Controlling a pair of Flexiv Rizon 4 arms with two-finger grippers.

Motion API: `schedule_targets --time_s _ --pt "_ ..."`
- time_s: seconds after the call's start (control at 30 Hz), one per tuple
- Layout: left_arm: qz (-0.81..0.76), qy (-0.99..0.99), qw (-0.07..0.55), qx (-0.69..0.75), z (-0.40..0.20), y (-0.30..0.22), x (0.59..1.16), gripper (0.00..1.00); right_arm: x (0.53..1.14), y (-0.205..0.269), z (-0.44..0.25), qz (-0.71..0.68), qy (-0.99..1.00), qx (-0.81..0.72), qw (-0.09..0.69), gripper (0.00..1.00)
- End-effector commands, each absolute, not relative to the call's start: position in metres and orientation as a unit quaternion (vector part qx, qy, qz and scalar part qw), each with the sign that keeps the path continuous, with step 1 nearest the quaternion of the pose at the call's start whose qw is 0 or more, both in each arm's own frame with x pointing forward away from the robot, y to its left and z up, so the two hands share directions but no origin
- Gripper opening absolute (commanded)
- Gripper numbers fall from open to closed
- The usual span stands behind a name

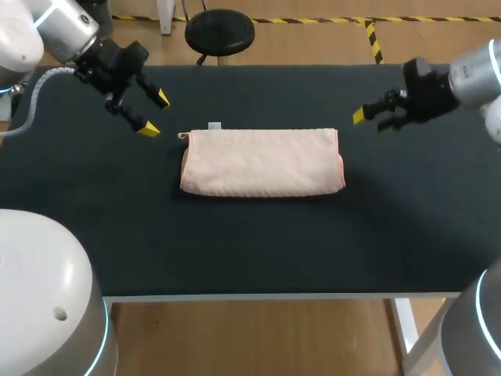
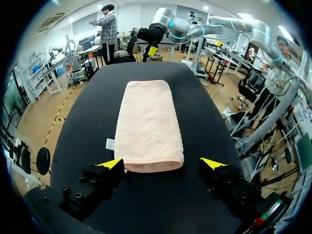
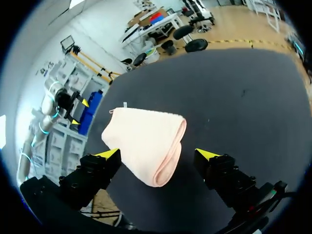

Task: Fold the towel

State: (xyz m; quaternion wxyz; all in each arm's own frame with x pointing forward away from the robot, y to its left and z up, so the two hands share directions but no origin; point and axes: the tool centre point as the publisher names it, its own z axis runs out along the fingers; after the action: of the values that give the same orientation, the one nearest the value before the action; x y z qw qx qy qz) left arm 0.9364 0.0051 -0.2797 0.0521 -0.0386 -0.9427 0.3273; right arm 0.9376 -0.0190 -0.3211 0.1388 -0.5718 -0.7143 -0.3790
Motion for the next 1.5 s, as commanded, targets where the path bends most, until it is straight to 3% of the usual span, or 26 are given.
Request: schedule_targets --time_s 0.03,1.5 --pt "0.328 -0.942 0.051 -0.039 -0.281 0.005 0.937 1.0 0.925 -0.013 -0.342 -0.358 -0.624 -0.644 0.258 1.0" --pt "0.328 -0.942 0.051 -0.039 -0.281 0.005 0.937 1.0 0.926 0.043 -0.417 -0.326 -0.645 -0.61 0.326 1.0"
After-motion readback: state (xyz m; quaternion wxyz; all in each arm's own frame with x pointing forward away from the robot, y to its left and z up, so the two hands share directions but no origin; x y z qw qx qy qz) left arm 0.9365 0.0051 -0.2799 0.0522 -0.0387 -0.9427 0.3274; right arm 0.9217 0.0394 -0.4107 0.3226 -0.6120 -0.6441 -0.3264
